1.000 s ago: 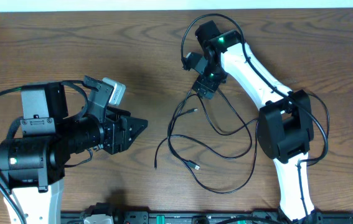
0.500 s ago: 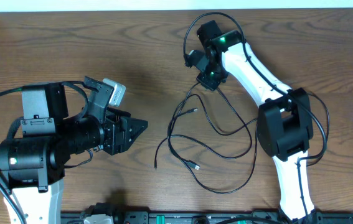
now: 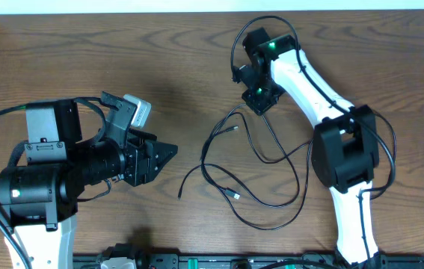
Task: Untangle cables
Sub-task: 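Lift the black cable with the right gripper and pull it up-right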
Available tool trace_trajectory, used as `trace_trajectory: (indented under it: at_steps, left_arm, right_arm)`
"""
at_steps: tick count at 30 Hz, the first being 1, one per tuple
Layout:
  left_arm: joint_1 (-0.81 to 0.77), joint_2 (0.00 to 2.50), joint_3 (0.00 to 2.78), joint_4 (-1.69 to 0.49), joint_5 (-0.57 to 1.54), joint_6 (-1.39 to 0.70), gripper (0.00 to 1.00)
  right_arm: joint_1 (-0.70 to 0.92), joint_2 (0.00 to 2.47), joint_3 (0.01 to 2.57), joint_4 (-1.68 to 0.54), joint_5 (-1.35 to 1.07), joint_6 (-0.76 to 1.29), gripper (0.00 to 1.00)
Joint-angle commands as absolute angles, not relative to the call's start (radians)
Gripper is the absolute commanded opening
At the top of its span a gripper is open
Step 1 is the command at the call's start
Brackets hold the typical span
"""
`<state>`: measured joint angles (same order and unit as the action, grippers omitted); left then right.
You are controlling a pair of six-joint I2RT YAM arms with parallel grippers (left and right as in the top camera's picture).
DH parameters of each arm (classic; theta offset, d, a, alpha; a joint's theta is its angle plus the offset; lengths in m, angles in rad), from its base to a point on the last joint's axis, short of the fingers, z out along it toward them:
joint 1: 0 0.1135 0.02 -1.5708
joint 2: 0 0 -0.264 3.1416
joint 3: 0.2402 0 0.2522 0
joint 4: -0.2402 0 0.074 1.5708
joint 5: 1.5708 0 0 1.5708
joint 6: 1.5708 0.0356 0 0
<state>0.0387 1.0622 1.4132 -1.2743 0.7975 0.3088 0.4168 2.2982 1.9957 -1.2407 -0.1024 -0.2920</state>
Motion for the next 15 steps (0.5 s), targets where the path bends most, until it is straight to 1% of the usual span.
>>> trace_trajectory:
  at_steps: [1, 8, 15]
  left_arm:
    - [0.038, 1.058, 1.413, -1.271, 0.79, 0.335, 0.58]
    - [0.038, 1.058, 1.413, -1.272, 0.746, 0.344, 0.58]
    - [0.038, 1.058, 1.413, -1.271, 0.746, 0.352, 0.58]
  right_arm:
    - [0.413, 2.128, 2.011, -1.23, -0.116, -0.212, 0.01]
    - [0.419, 1.798, 2.035, -1.079, -0.116, -0.129, 0.01]
    - [0.421, 1.499, 2.035, -0.943, -0.17, -0.116, 0.01]
